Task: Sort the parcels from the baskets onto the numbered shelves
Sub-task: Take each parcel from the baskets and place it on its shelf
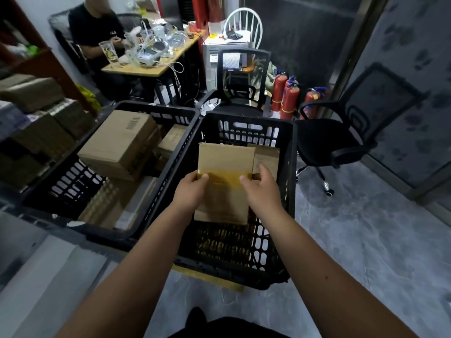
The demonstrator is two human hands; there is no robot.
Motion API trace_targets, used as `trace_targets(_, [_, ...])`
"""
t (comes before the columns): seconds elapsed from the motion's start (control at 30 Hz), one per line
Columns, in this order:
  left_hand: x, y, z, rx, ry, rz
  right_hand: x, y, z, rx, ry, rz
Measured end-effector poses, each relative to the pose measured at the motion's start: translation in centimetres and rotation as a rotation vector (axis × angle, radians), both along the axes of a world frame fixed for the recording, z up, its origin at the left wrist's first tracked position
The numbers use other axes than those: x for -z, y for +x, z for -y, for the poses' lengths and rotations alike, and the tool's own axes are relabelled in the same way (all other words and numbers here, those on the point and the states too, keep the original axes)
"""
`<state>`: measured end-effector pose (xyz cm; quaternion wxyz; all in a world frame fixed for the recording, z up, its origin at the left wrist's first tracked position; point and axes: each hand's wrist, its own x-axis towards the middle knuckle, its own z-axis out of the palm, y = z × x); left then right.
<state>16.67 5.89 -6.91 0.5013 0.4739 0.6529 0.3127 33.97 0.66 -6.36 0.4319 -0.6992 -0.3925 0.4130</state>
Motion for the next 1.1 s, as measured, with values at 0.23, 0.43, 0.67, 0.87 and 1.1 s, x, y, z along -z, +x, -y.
trace_targets(0.23, [-0.9, -1.0, -2.5, -0.122, -0.014, 0.322, -1.2, 0.4, -2.9, 0.290, 0.076, -0.423])
trace_targets(0.43, [0.2, -1.1, -3.6, -0.067, -0.150, 0.430, -1.1, 0.2, -3.0, 0.333, 0.000, -0.358])
trace_targets(0.67, [1.7, -2.3, -3.9, 0.018, -0.263, 0.422, 0.2, -0.3, -2.4, 0.329, -0.094, -0.314])
trace_targets(0.87, [2.1, -2.9, -3.7, 0.118, -0.343, 0.456, 1.9, 0.2, -2.2, 0.313, -0.169, -0.331])
trace_targets(1.1, [2.3, -4.0, -4.0, 0.098, -0.219, 0.478, 1.1, 0.8, -1.7, 0.286, -0.037, -0.396])
